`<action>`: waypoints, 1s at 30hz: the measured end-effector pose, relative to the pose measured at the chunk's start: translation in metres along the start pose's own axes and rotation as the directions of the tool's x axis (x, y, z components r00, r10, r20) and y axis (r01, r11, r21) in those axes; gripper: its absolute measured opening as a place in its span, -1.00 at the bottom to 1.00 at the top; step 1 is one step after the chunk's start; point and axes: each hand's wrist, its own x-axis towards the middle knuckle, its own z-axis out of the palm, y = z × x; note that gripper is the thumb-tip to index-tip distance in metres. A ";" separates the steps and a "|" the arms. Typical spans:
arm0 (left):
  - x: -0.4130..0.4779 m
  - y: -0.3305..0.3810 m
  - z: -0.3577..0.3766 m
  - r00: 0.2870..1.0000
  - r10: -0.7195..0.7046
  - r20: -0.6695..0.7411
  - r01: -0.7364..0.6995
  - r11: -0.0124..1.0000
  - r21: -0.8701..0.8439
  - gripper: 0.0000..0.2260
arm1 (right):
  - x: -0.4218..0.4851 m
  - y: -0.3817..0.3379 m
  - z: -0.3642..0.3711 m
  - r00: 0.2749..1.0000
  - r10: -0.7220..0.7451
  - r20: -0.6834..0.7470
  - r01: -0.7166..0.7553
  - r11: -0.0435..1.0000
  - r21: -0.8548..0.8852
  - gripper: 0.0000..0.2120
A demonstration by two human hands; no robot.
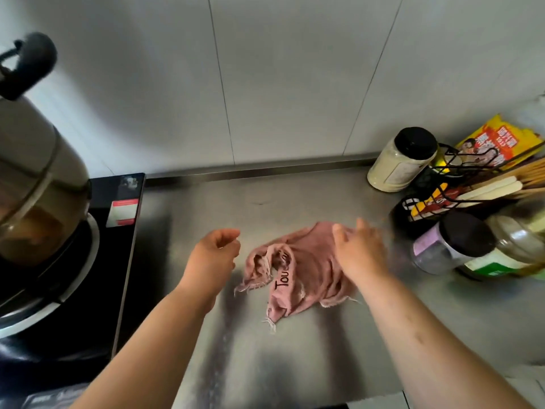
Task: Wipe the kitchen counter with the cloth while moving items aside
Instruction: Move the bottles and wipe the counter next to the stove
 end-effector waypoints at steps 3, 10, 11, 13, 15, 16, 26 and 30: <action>0.006 -0.018 -0.001 0.999 -0.043 -0.029 0.044 0.998 0.049 -0.85 | -0.023 -0.001 0.054 0.973 0.091 0.210 -0.066 0.990 -0.126 -0.15; 0.036 -0.041 -0.009 0.977 -0.120 -0.174 0.130 0.990 0.050 -0.87 | -0.046 -0.052 0.137 0.670 -0.689 0.277 0.737 0.662 -0.134 -0.38; 0.041 -0.042 -0.009 0.974 -0.130 -0.188 0.140 0.990 0.036 -0.87 | -0.043 -0.050 0.138 0.579 -0.754 0.310 0.810 0.576 -0.112 -0.42; 0.048 -0.039 -0.009 0.968 -0.152 -0.201 0.153 0.988 -0.009 -0.87 | -0.025 -0.034 0.130 0.572 -0.758 0.314 0.818 0.552 -0.159 -0.46; 0.055 -0.030 -0.006 0.963 -0.167 -0.211 0.156 0.986 -0.066 -0.86 | 0.017 -0.017 0.116 0.765 -0.613 0.198 0.644 0.721 -0.257 -0.45; 0.058 -0.024 -0.004 0.963 -0.165 -0.211 0.150 0.985 -0.085 -0.85 | 0.042 -0.013 0.106 0.863 -0.489 0.125 0.504 0.822 -0.266 -0.44; 0.074 -0.011 -0.029 0.935 -0.151 -0.322 0.113 0.985 -0.133 -0.85 | 0.119 -0.119 0.120 0.979 -0.165 0.117 0.183 0.968 -0.172 -0.32; 0.070 -0.034 -0.042 0.898 -0.192 -0.396 0.146 0.979 -0.144 -0.85 | 0.057 -0.175 0.168 0.835 -0.496 0.240 0.532 0.838 -0.121 -0.36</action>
